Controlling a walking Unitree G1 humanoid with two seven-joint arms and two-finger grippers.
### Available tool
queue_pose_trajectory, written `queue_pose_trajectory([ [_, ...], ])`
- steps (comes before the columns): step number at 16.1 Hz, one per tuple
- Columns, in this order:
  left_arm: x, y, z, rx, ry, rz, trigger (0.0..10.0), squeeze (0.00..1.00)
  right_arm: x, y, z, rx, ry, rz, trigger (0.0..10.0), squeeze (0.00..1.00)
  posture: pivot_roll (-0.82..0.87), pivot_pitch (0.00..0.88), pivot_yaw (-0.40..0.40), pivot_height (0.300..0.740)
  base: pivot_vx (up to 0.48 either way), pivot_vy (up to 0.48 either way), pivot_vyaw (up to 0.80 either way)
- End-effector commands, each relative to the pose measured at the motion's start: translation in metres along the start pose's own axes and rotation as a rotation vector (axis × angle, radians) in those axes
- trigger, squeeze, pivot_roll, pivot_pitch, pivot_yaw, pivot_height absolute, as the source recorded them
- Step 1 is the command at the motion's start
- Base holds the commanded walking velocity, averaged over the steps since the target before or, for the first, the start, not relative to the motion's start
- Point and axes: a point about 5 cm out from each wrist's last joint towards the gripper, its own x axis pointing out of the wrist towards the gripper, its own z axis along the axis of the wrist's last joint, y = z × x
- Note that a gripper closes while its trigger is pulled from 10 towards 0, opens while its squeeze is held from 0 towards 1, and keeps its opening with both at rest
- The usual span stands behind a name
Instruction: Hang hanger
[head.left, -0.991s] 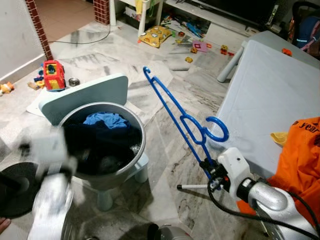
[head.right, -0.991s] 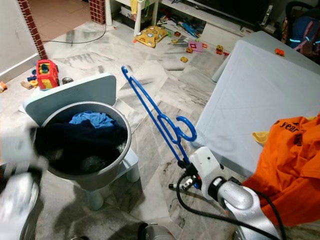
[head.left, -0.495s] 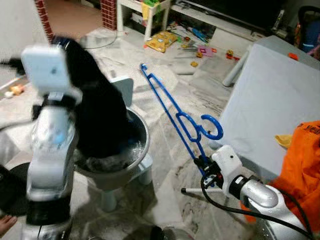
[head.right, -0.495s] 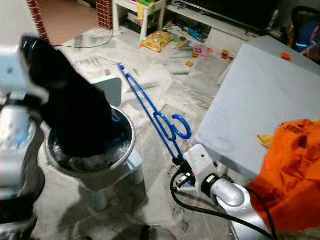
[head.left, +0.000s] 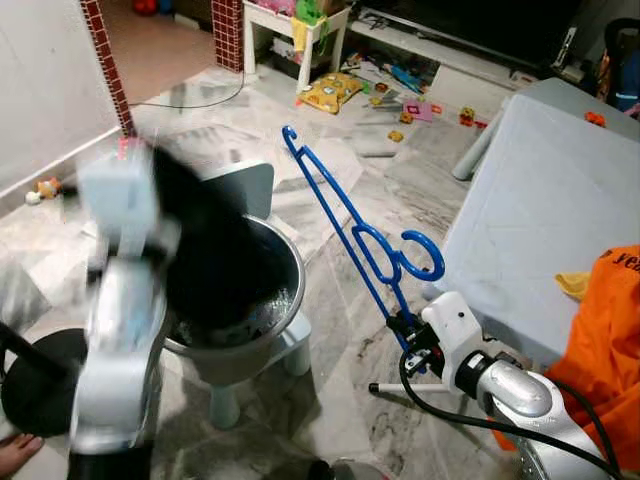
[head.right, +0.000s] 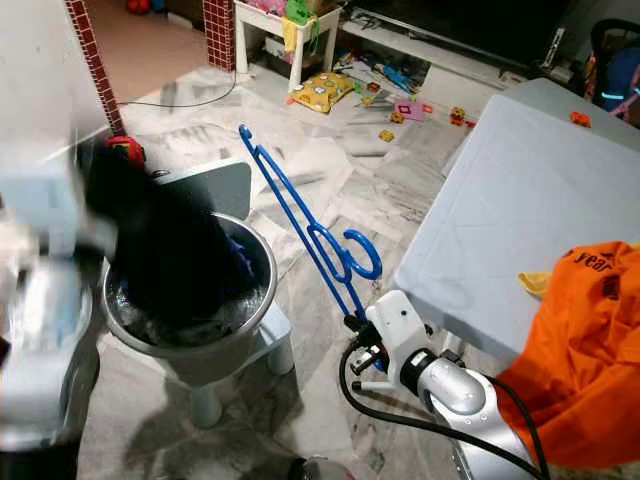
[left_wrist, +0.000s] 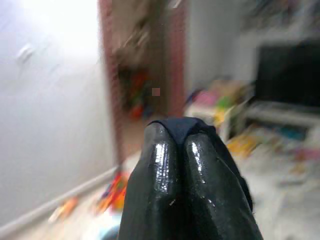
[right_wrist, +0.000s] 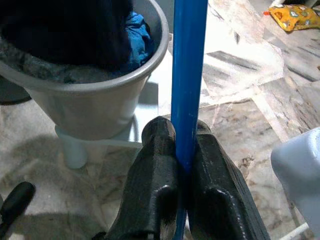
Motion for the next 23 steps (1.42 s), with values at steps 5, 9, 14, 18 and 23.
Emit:
queue_pose_trajectory([
  [5,0.005,0.031,0.010,0.092,-0.055,0.074,0.0,0.00,0.005,-0.002,-0.001,-0.017,0.003,0.002,10.0,0.00,-0.18,0.086,-0.155,0.740,0.000,0.000,0.00],
  [9,-0.042,0.017,-0.037,0.092,0.195,0.063,0.0,0.00,0.002,-0.003,-0.003,-0.020,0.007,-0.007,10.0,0.00,-0.18,0.091,-0.149,0.740,0.000,0.000,0.00],
  [14,-0.115,0.030,-0.110,-0.091,0.723,0.302,5.6,0.00,0.003,-0.003,-0.003,-0.022,0.009,-0.005,10.0,0.00,-0.18,0.091,-0.154,0.740,0.000,0.000,0.00],
  [18,-0.119,0.031,-0.103,-0.043,0.720,0.284,10.0,1.00,0.003,-0.004,-0.004,-0.026,0.013,-0.003,10.0,0.00,-0.18,0.093,-0.155,0.740,0.000,0.000,0.00],
  [23,-0.141,0.021,-0.093,0.084,0.770,0.128,10.0,1.00,0.002,-0.004,-0.006,-0.028,0.018,-0.004,10.0,0.00,-0.17,0.095,-0.152,0.740,0.000,0.000,0.00],
])
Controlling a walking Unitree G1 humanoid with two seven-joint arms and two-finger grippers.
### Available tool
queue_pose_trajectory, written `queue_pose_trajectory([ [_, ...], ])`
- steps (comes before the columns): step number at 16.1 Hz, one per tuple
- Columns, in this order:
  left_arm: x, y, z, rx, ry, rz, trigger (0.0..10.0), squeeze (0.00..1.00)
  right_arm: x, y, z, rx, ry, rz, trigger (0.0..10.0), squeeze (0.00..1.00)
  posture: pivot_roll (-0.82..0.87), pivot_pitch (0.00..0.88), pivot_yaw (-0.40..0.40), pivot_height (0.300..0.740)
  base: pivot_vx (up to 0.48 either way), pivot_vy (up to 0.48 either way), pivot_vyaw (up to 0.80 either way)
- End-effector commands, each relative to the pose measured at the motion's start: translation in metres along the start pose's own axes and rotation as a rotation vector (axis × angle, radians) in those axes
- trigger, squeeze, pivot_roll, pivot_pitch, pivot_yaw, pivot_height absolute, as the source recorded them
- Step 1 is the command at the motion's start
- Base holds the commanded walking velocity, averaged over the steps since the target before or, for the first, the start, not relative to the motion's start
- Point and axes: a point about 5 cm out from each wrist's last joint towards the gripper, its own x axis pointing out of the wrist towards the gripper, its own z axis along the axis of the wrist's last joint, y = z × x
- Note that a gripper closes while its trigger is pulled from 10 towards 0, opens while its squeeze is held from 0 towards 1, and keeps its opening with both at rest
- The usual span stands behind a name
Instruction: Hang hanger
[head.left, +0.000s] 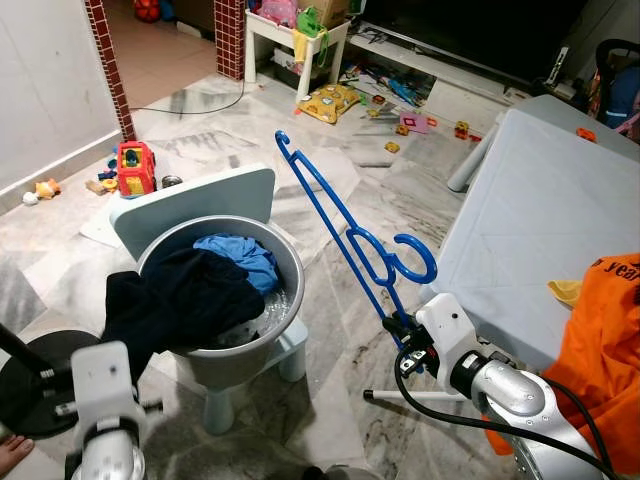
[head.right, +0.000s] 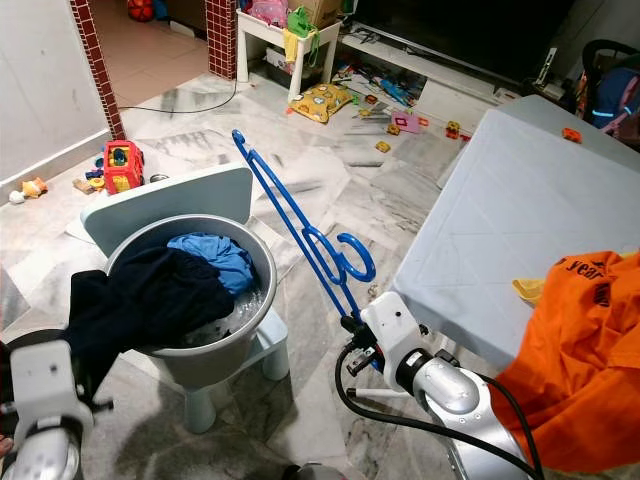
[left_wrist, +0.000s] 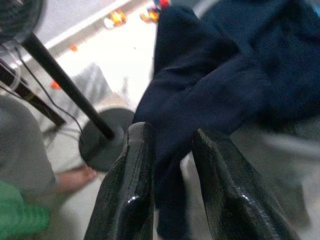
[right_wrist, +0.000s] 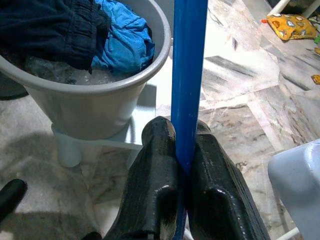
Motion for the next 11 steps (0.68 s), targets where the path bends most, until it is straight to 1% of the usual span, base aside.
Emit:
queue_pose_trajectory([
  [1,-0.007,-0.005,-0.012,0.002,0.068,-0.043,10.0,1.00,-0.001,-0.005,-0.003,-0.008,0.016,-0.014,10.0,0.00,-0.16,0.095,-0.151,0.740,0.000,0.000,0.00],
  [2,-0.010,-0.004,-0.020,-0.009,0.110,-0.045,10.0,1.00,0.000,-0.004,-0.003,-0.006,0.014,-0.014,10.0,0.00,-0.16,0.095,-0.150,0.740,0.000,0.000,0.00],
  [3,-0.011,-0.004,-0.022,0.008,0.112,-0.048,10.0,1.00,0.001,-0.003,-0.002,-0.005,0.012,-0.012,10.0,0.00,-0.16,0.094,-0.149,0.740,0.000,0.000,0.00],
  [5,-0.010,-0.008,-0.006,0.059,0.021,-0.076,10.0,1.00,0.002,-0.002,-0.002,-0.003,0.011,-0.009,10.0,0.00,-0.16,0.093,-0.151,0.740,0.000,0.000,0.00],
  [6,-0.004,-0.013,0.012,0.063,-0.050,-0.097,10.0,1.00,0.002,-0.002,-0.003,-0.003,0.012,-0.008,10.0,0.00,-0.16,0.090,-0.150,0.740,0.000,0.000,0.00],
  [7,0.000,-0.015,0.021,0.059,-0.083,-0.103,10.0,1.00,0.002,-0.003,-0.003,-0.004,0.013,-0.010,10.0,0.00,-0.16,0.089,-0.149,0.740,0.000,0.000,0.00],
  [8,0.005,-0.018,0.032,0.071,-0.124,-0.127,10.0,1.00,0.002,-0.004,-0.003,-0.004,0.011,-0.014,10.0,0.00,-0.16,0.089,-0.149,0.740,0.000,0.000,0.00],
  [9,0.013,-0.023,0.040,0.094,-0.150,-0.159,10.0,1.00,0.002,-0.004,-0.003,-0.003,0.010,-0.018,10.0,0.00,-0.17,0.087,-0.145,0.740,0.000,0.000,0.00],
  [10,0.023,-0.032,0.049,0.129,-0.171,-0.229,10.0,1.00,0.001,-0.005,-0.003,-0.004,0.011,-0.019,10.0,0.00,-0.17,0.084,-0.143,0.740,0.000,0.000,0.00],
  [11,0.031,-0.039,0.053,0.168,-0.178,-0.282,10.0,1.00,0.001,-0.004,-0.003,-0.004,0.011,-0.019,10.0,0.00,-0.17,0.083,-0.141,0.740,0.000,0.000,0.00],
])
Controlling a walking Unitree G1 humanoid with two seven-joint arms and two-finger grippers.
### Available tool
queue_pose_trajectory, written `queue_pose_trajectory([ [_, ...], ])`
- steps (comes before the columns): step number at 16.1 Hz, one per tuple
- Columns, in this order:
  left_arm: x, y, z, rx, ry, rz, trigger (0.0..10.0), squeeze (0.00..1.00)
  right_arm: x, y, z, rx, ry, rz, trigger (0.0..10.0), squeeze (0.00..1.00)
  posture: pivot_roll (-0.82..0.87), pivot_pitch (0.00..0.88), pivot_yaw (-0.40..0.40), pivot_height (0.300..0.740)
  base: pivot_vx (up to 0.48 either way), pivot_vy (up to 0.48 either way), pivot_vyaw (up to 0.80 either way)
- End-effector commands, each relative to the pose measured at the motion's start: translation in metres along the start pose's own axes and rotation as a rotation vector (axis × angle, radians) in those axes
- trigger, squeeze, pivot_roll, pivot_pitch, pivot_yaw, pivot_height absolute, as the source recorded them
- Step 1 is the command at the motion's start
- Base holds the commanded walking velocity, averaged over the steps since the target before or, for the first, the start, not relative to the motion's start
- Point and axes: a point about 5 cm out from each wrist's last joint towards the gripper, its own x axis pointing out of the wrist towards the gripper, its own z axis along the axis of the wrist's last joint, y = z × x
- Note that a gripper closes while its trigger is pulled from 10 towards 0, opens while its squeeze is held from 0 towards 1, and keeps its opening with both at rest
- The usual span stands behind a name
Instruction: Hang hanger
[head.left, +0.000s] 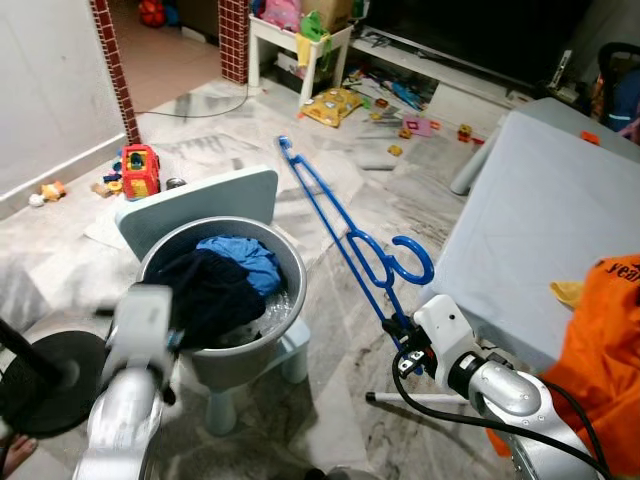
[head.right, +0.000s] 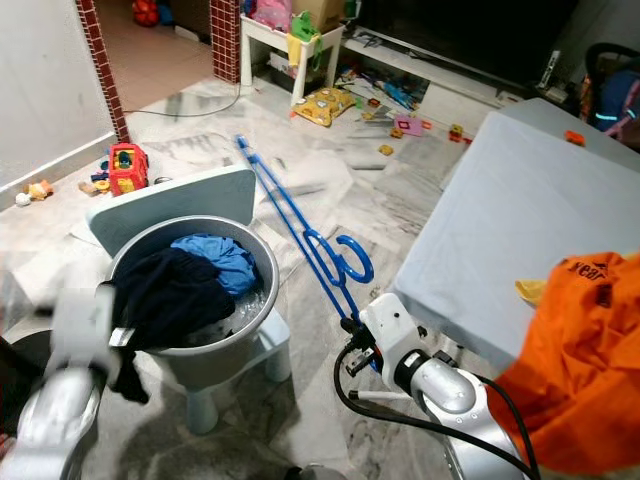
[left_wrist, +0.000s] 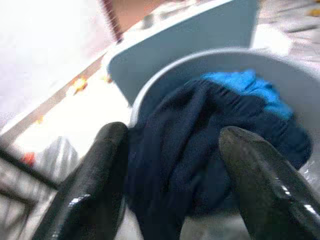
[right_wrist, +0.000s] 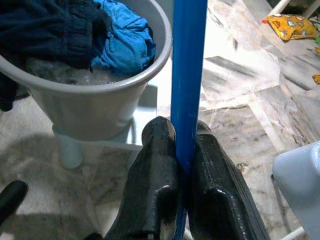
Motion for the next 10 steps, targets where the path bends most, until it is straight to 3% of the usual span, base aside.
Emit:
queue_pose_trajectory([
  [1,0.007,-0.012,-0.010,0.006,0.061,-0.078,10.0,1.00,-0.002,-0.004,0.000,-0.010,0.000,-0.013,10.0,0.00,-0.18,0.084,-0.139,0.740,0.000,0.000,0.00],
  [2,0.024,-0.013,-0.007,-0.054,0.090,-0.096,10.0,1.00,-0.002,-0.003,0.001,-0.011,-0.003,-0.012,10.0,0.00,-0.18,0.084,-0.138,0.740,0.000,0.000,0.00],
  [4,0.047,-0.022,-0.002,-0.084,0.111,-0.154,10.0,1.00,-0.004,-0.002,0.003,-0.012,-0.006,-0.015,10.0,0.00,-0.20,0.088,-0.129,0.740,0.000,0.000,0.00],
  [6,0.062,-0.042,0.002,-0.134,0.144,-0.250,10.0,0.95,-0.009,-0.002,0.002,-0.010,-0.002,-0.027,10.0,0.00,-0.22,0.101,-0.114,0.740,0.000,0.000,0.00],
  [7,0.065,-0.046,0.003,-0.138,0.150,-0.267,10.0,0.39,-0.011,-0.001,0.002,-0.008,-0.001,-0.031,10.0,0.00,-0.22,0.104,-0.112,0.740,0.000,0.000,0.00],
  [8,0.068,-0.050,0.003,-0.146,0.159,-0.288,10.0,0.09,-0.013,-0.001,0.002,-0.006,0.002,-0.034,10.0,0.00,-0.23,0.112,-0.106,0.740,0.000,0.000,0.00],
  [9,0.076,-0.060,-0.002,-0.147,0.204,-0.339,10.0,0.00,-0.019,0.003,-0.001,0.003,0.016,-0.041,10.0,0.00,-0.25,0.138,-0.089,0.740,0.000,0.000,0.00],
  [10,0.078,-0.065,-0.006,-0.139,0.233,-0.372,10.0,0.00,-0.023,0.006,-0.003,0.008,0.024,-0.044,10.0,0.00,-0.26,0.147,-0.085,0.740,0.000,0.000,0.00],
])
